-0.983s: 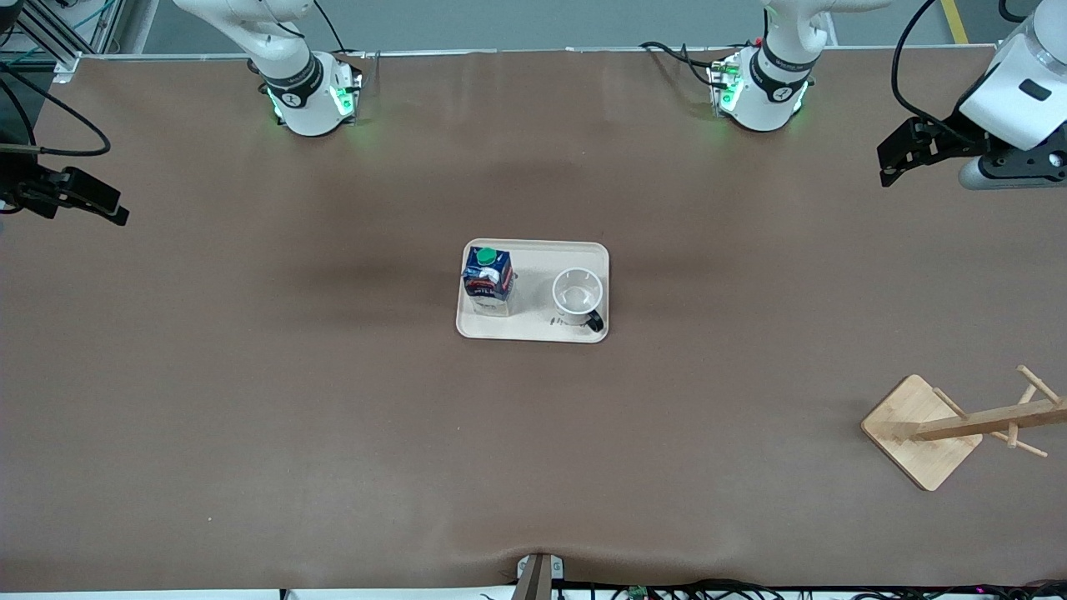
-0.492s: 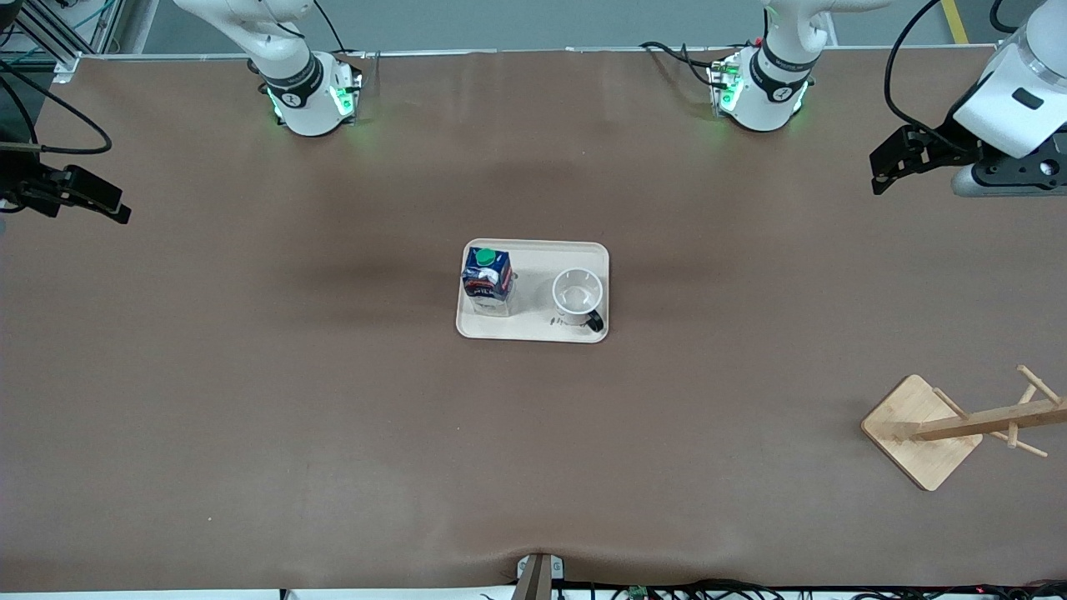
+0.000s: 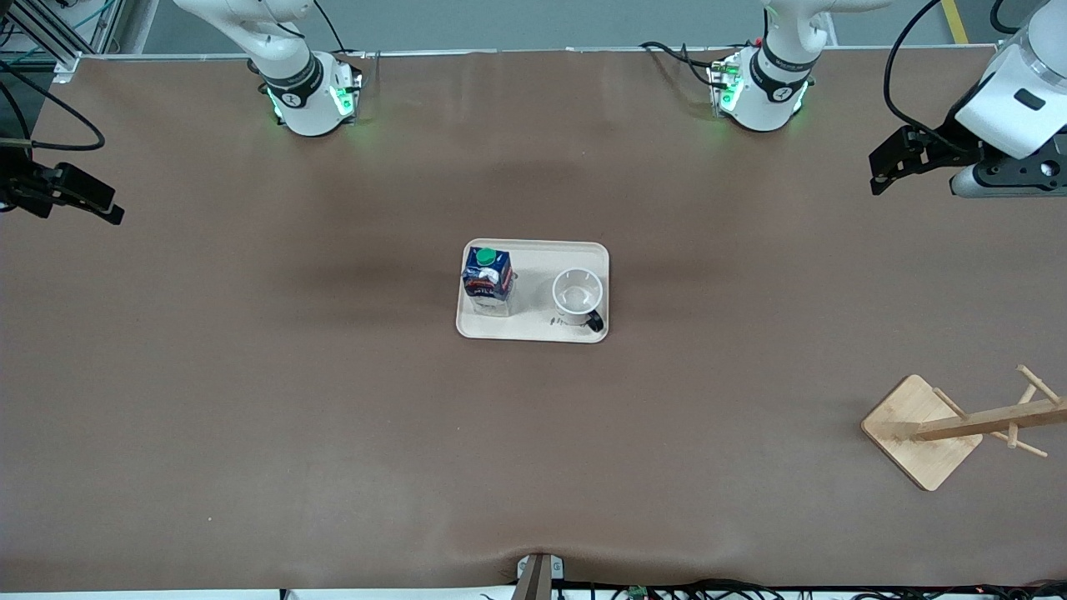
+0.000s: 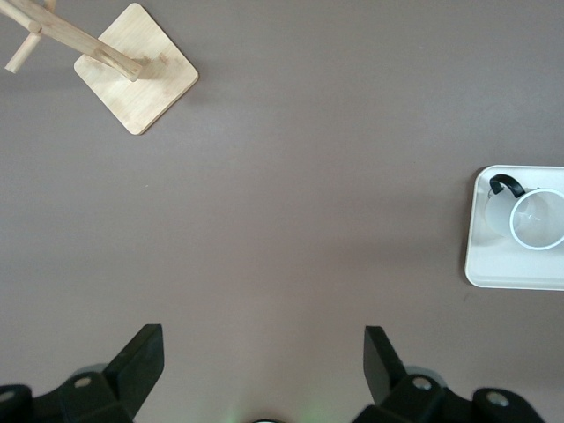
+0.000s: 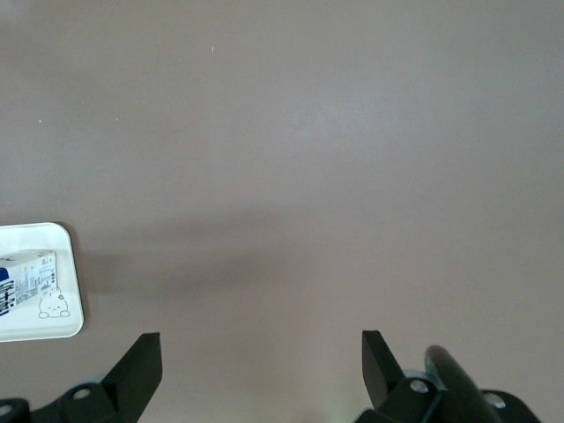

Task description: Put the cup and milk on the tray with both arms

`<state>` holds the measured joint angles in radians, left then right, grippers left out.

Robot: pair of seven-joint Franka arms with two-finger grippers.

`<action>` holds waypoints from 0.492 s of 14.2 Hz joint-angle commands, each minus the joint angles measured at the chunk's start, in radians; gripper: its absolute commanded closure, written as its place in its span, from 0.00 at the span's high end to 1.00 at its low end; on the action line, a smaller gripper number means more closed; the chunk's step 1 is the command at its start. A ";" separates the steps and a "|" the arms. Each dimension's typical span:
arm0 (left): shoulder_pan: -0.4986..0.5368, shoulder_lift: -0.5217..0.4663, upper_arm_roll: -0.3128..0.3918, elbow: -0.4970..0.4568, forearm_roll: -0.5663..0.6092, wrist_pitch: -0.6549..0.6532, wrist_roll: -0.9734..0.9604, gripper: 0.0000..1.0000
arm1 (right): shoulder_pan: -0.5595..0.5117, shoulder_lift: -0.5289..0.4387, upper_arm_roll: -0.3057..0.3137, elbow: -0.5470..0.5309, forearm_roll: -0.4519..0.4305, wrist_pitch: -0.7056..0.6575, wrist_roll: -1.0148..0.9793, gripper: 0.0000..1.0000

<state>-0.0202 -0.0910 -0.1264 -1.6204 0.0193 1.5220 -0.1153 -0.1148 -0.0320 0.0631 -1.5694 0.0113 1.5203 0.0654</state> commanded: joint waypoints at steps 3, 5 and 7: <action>0.005 -0.012 -0.002 0.010 -0.004 -0.017 0.008 1.00 | -0.013 0.001 0.009 0.017 -0.001 0.020 -0.019 1.00; 0.005 -0.012 -0.004 0.010 -0.004 -0.028 0.011 1.00 | -0.014 0.001 0.009 0.017 -0.004 0.020 -0.050 1.00; 0.008 -0.010 -0.001 0.011 -0.002 -0.028 0.016 1.00 | -0.020 0.001 0.009 0.017 -0.004 0.030 -0.085 1.00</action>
<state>-0.0202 -0.0917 -0.1268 -1.6165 0.0193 1.5098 -0.1153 -0.1150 -0.0319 0.0625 -1.5639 0.0102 1.5443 0.0249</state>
